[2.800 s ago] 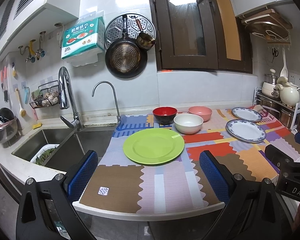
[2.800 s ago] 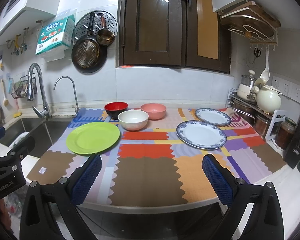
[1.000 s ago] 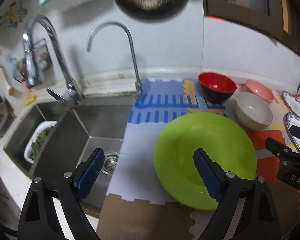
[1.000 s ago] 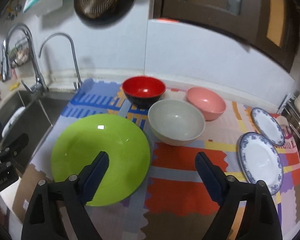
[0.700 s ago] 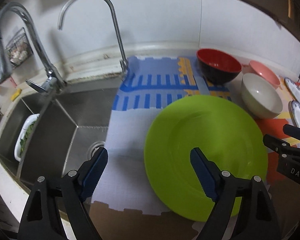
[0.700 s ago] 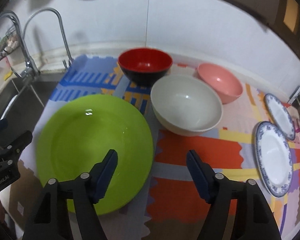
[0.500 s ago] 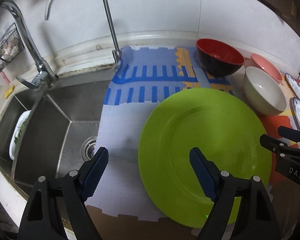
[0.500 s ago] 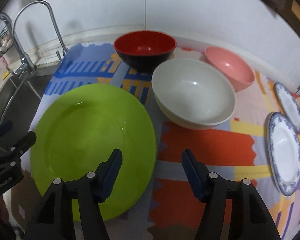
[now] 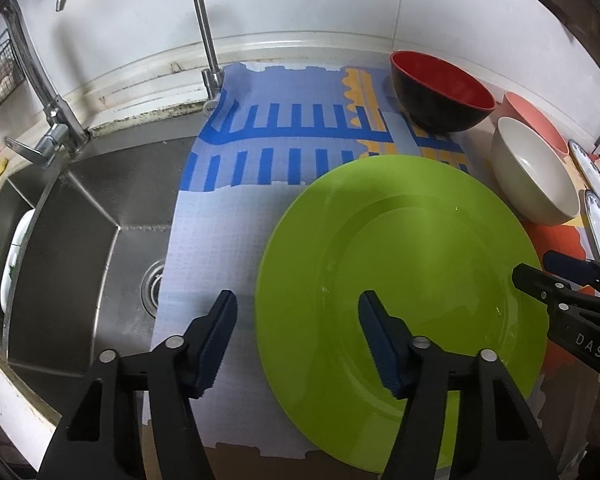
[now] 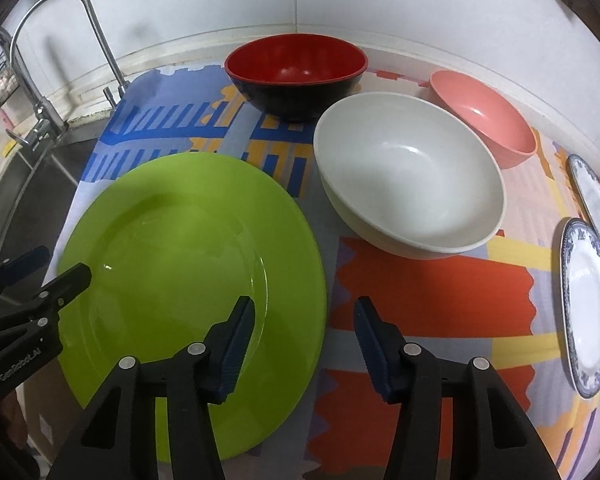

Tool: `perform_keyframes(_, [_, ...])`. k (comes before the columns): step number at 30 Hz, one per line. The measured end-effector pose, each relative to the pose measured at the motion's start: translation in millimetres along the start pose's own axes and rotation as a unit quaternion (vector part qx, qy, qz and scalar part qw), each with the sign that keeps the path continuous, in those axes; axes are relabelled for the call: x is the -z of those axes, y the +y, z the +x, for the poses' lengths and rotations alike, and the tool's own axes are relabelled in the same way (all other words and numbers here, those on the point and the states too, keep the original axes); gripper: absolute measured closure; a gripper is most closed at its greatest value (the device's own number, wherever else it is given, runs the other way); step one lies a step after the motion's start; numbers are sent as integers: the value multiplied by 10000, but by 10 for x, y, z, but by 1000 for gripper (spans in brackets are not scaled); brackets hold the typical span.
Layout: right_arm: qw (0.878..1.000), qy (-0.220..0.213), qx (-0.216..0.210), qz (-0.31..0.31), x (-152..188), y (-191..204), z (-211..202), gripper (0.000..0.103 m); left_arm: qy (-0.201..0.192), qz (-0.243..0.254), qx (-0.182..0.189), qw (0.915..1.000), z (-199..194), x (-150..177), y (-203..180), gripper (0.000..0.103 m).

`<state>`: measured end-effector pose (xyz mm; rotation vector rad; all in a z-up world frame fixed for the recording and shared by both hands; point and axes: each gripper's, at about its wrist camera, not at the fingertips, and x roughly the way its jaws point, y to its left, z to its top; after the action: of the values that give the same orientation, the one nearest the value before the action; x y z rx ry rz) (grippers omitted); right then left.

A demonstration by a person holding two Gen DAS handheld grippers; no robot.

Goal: Organize plates and bowls

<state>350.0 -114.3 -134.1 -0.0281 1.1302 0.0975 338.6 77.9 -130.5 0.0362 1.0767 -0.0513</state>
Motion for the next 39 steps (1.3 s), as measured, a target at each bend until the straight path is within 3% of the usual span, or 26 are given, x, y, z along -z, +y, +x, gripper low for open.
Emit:
perform_keyframes(10, [9999, 111, -121, 21, -19, 22, 75, 65, 87, -37, 12, 10000, 67, -12, 10, 58])
perform_keyframes(17, [9999, 93, -107, 13, -21, 43, 79, 66, 85, -15, -101, 9999, 61, -3, 14, 67])
perform_keyframes(39, [9999, 32, 2, 140, 246, 6, -344, 68, 5, 17, -58, 10000, -414, 315, -87, 69])
